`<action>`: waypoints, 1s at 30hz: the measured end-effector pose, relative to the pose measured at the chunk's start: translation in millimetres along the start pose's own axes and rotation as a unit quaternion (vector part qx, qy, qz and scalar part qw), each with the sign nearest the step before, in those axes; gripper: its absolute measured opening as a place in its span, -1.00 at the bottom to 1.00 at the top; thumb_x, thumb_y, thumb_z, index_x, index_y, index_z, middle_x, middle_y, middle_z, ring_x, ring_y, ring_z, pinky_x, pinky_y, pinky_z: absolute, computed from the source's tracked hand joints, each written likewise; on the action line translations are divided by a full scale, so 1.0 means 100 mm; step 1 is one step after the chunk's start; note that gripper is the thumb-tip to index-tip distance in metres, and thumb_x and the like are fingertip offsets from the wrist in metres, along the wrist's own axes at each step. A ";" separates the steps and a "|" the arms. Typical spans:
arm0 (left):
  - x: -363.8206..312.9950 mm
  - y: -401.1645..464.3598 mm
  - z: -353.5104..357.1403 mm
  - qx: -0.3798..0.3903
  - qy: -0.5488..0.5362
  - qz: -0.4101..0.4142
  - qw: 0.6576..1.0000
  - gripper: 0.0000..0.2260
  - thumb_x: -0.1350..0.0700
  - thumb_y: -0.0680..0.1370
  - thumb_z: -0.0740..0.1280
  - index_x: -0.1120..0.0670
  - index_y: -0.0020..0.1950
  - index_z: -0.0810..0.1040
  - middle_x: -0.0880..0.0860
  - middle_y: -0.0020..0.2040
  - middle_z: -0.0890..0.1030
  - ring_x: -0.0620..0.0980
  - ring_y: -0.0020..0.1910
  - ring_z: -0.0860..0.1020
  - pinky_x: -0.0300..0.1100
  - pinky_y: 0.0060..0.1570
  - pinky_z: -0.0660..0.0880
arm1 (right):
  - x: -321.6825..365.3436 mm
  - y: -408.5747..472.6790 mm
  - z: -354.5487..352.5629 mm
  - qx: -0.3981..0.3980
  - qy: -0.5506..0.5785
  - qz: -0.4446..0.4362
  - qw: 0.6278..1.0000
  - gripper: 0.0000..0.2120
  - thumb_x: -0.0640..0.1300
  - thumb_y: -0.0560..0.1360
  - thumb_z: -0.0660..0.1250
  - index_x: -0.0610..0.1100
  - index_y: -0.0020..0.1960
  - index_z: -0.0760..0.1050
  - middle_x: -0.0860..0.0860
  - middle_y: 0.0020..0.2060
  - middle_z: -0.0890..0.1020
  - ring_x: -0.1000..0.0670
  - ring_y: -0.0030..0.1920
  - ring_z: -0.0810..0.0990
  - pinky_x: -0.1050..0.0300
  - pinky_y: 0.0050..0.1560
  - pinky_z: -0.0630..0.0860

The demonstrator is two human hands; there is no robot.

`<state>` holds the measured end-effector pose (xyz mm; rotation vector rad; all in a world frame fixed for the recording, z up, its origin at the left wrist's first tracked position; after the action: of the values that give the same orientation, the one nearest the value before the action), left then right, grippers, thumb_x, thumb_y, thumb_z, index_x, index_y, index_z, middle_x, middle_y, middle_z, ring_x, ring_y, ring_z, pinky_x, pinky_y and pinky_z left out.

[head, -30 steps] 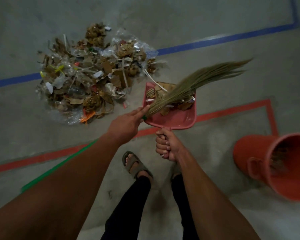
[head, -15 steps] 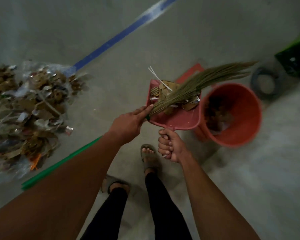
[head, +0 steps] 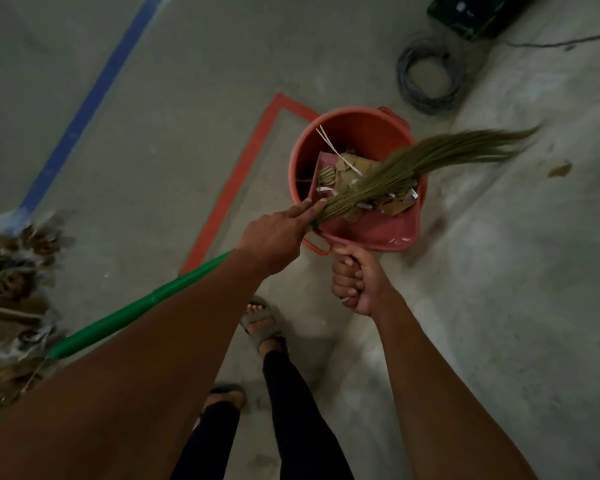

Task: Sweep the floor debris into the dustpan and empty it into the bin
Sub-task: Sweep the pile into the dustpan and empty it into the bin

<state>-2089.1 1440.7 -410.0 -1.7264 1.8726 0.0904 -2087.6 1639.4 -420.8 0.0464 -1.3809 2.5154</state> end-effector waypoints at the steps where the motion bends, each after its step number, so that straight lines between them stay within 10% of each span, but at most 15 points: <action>1: -0.06 0.07 0.02 0.011 0.008 0.002 1.000 -0.45 -0.01 0.74 0.04 -0.37 0.62 -0.15 -0.17 0.66 0.12 0.16 -0.07 0.62 -0.01 -0.33 0.61 | 0.05 -0.01 -0.05 0.005 0.006 0.000 1.000 -0.67 -0.15 0.57 0.22 -0.05 -0.34 0.22 0.10 -0.65 0.17 0.15 -0.69 0.11 0.32 -0.67 0.10; 8: -0.19 0.31 0.14 -0.002 0.034 -0.024 0.999 -0.37 0.12 0.70 0.13 -0.33 0.63 -0.09 -0.15 0.64 0.21 0.18 0.00 0.64 -0.02 -0.39 0.60 | 0.31 0.10 -0.23 0.005 0.031 0.046 0.998 -0.65 -0.11 0.60 0.23 -0.04 -0.34 0.27 0.12 -0.63 0.21 0.15 -0.68 0.14 0.30 -0.65 0.12; 20: -0.09 0.22 0.05 -0.071 -0.071 -0.128 0.987 -0.53 0.02 0.74 0.08 -0.19 0.66 0.09 0.00 0.55 0.41 0.16 0.26 0.56 0.01 -0.03 0.58 | 0.71 0.03 -0.28 -0.233 -0.080 0.063 0.967 -0.63 -0.14 0.67 0.22 -0.03 -0.30 0.26 0.13 -0.57 0.20 0.16 -0.64 0.16 0.31 -0.62 0.15; 30: 0.25 -0.03 -0.09 -0.078 -0.097 -0.146 0.981 -0.54 0.05 0.73 0.11 -0.19 0.63 0.18 0.08 0.36 0.57 0.18 0.11 0.57 -0.09 -0.18 0.39 | 0.60 -0.04 -0.26 -0.409 -0.324 0.035 0.852 -0.73 -0.14 0.61 0.13 -0.09 -0.27 0.33 0.03 -0.54 0.31 0.06 -0.57 0.25 0.26 -0.48 0.25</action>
<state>-2089.6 1414.0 -413.5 -2.0027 1.4907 0.2859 -2141.7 1676.5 -422.3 0.7309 -2.6386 1.7822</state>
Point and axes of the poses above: each hand's wrist, its own y-axis towards the middle knuckle, its own z-axis out of the palm, x = y × z, the point moved 2 cm from there along y, towards the middle knuckle
